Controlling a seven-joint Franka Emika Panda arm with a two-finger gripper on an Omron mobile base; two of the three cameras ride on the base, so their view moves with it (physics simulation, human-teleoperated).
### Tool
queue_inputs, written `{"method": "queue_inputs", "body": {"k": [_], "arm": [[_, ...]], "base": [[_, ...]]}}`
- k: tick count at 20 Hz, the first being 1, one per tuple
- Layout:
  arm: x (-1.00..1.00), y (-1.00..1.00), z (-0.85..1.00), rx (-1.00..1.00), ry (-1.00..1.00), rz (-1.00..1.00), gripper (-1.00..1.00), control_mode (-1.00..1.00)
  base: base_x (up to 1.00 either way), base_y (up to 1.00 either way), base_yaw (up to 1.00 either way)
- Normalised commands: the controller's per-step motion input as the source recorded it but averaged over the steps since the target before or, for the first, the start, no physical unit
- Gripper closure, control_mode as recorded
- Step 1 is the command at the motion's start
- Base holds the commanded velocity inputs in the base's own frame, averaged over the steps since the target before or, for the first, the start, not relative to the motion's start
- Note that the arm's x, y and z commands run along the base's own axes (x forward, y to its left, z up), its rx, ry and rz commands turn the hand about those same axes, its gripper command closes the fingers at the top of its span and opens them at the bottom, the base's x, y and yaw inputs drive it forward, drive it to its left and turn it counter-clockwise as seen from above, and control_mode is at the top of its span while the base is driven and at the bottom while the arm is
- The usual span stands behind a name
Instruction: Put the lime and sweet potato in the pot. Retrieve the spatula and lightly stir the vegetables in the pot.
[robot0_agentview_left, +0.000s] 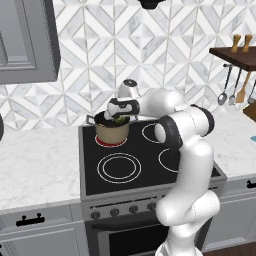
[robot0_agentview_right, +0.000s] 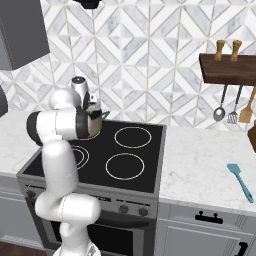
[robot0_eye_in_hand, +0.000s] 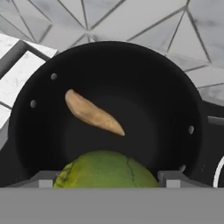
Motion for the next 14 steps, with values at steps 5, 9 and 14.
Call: {"method": "queue_inputs", "body": {"k": [5, 9, 14], "arm": [[0.15, 0.27, -0.23, 0.00, 0.00, 0.00, -1.00, -1.00], [0.10, 0.19, -0.09, 0.00, 0.00, 0.00, -1.00, -1.00], [-0.04, 0.00, 0.04, 0.00, -0.04, 0.00, -1.00, -1.00]], "base": [[0.00, 0.00, 0.00], [0.00, 0.00, 0.00], [0.00, 0.00, 0.00]]}}
